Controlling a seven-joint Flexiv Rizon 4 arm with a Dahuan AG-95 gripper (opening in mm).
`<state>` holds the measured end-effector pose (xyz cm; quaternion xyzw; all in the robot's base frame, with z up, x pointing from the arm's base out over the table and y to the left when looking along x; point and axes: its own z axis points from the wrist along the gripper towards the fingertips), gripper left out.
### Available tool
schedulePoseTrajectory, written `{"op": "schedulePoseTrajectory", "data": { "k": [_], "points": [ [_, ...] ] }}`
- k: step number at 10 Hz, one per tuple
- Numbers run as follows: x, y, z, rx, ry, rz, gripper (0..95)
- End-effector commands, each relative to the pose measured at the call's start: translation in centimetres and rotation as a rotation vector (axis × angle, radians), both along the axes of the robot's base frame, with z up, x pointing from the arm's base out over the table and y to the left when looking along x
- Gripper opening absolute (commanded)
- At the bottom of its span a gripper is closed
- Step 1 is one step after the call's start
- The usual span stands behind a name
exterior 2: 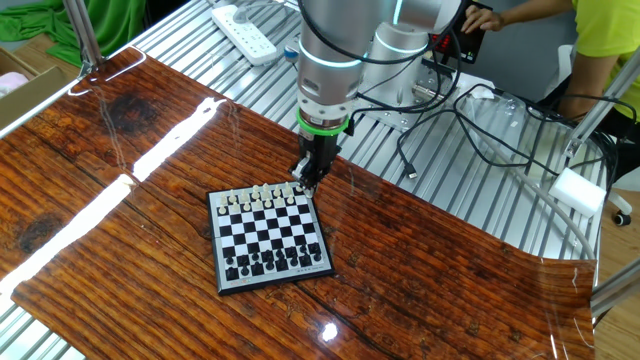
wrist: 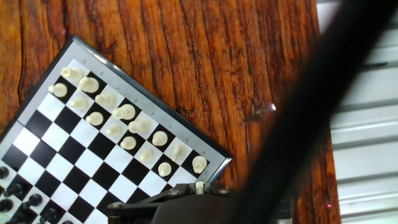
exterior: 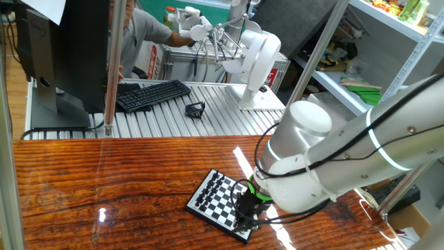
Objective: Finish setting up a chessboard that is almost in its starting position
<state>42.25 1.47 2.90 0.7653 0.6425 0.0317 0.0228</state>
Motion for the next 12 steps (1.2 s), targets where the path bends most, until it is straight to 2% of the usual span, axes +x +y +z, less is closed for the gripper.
{"op": "schedulePoseTrajectory", "data": {
  "k": [1, 6, 12],
  "points": [
    [-0.08, -0.16, 0.15, -0.023, 0.008, -0.015, 0.0],
    [0.23, -0.27, 0.06, -0.048, 0.023, -0.036, 0.0],
    [0.43, -0.36, 0.03, -0.042, 0.032, -0.044, 0.0]
  ]
}}
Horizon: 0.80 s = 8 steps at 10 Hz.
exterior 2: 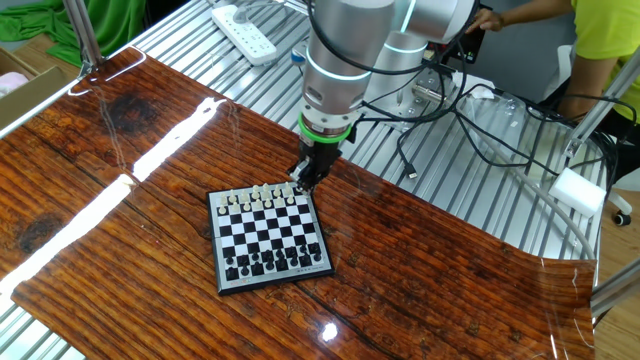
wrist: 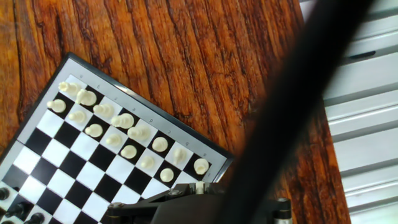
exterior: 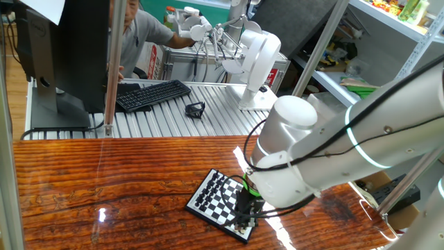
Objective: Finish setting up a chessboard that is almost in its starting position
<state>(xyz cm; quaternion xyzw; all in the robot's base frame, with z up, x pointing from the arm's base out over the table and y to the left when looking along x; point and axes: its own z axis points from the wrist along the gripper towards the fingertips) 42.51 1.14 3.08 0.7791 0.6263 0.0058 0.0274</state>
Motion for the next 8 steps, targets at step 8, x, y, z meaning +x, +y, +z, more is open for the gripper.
{"op": "schedulePoseTrajectory", "data": {
  "k": [8],
  "points": [
    [0.81, 0.16, 0.01, 0.0, 0.013, 0.006, 0.0]
  ]
}}
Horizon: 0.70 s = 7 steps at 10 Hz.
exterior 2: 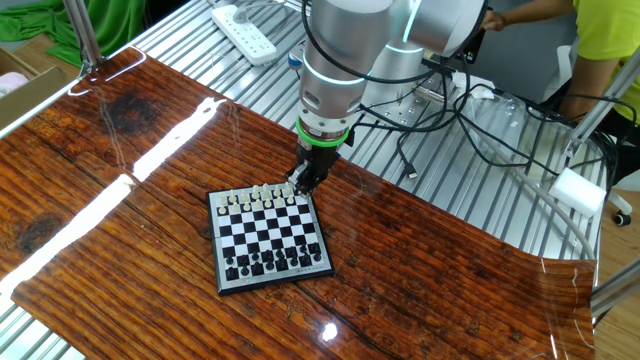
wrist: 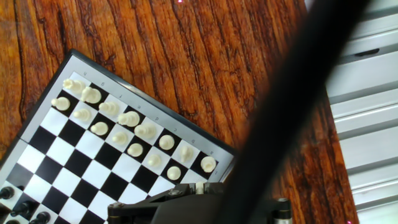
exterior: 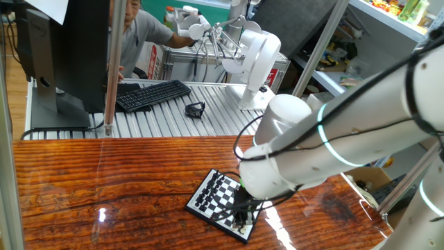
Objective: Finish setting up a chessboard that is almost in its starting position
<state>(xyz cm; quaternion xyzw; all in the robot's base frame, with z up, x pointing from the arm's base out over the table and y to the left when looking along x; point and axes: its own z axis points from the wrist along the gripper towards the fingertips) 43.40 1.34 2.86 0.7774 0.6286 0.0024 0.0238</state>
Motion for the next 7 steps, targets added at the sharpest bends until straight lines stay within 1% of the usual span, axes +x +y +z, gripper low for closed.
{"op": "schedulePoseTrajectory", "data": {
  "k": [1, 7],
  "points": [
    [-0.03, -0.06, 0.28, 0.0, 0.004, 0.01, 0.0],
    [0.14, -0.12, 0.18, -0.006, 0.005, 0.026, 0.0]
  ]
}}
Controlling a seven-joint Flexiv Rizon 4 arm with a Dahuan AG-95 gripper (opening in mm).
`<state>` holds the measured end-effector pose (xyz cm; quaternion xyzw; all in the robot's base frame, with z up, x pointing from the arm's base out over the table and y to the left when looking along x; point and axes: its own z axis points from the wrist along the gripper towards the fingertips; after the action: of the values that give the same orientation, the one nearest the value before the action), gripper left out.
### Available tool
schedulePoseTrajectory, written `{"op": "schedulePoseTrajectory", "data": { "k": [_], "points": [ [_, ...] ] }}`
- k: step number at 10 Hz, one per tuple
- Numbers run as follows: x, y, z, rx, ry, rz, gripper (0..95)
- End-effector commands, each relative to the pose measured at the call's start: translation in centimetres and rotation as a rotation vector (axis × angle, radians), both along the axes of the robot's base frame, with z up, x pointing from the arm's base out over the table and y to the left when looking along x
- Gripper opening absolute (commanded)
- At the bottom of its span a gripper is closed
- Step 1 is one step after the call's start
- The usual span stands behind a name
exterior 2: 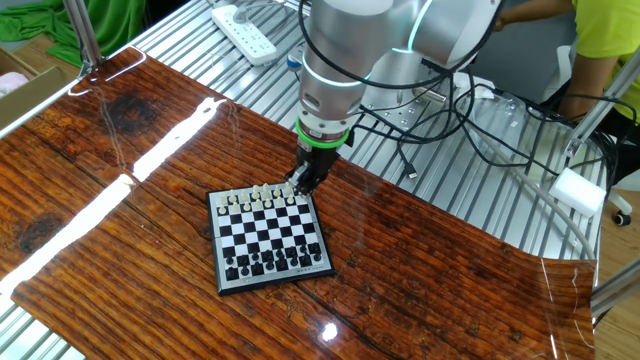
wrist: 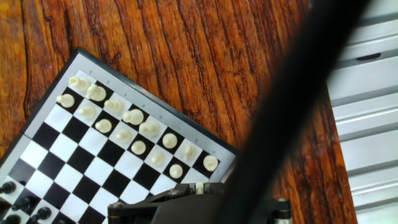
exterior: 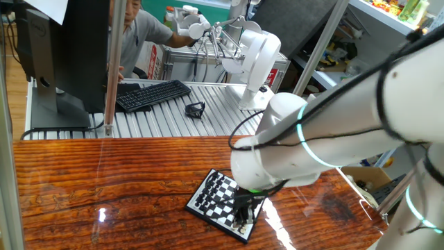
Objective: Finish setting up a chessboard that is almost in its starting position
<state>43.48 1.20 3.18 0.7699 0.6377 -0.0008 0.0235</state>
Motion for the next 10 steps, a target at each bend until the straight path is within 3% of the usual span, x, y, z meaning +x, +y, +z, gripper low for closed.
{"op": "schedulePoseTrajectory", "data": {
  "k": [1, 10],
  "points": [
    [0.09, -0.01, -0.15, 0.0, -0.001, 0.006, 0.0],
    [0.17, -0.04, -0.35, 0.003, 0.0, 0.021, 0.0]
  ]
}}
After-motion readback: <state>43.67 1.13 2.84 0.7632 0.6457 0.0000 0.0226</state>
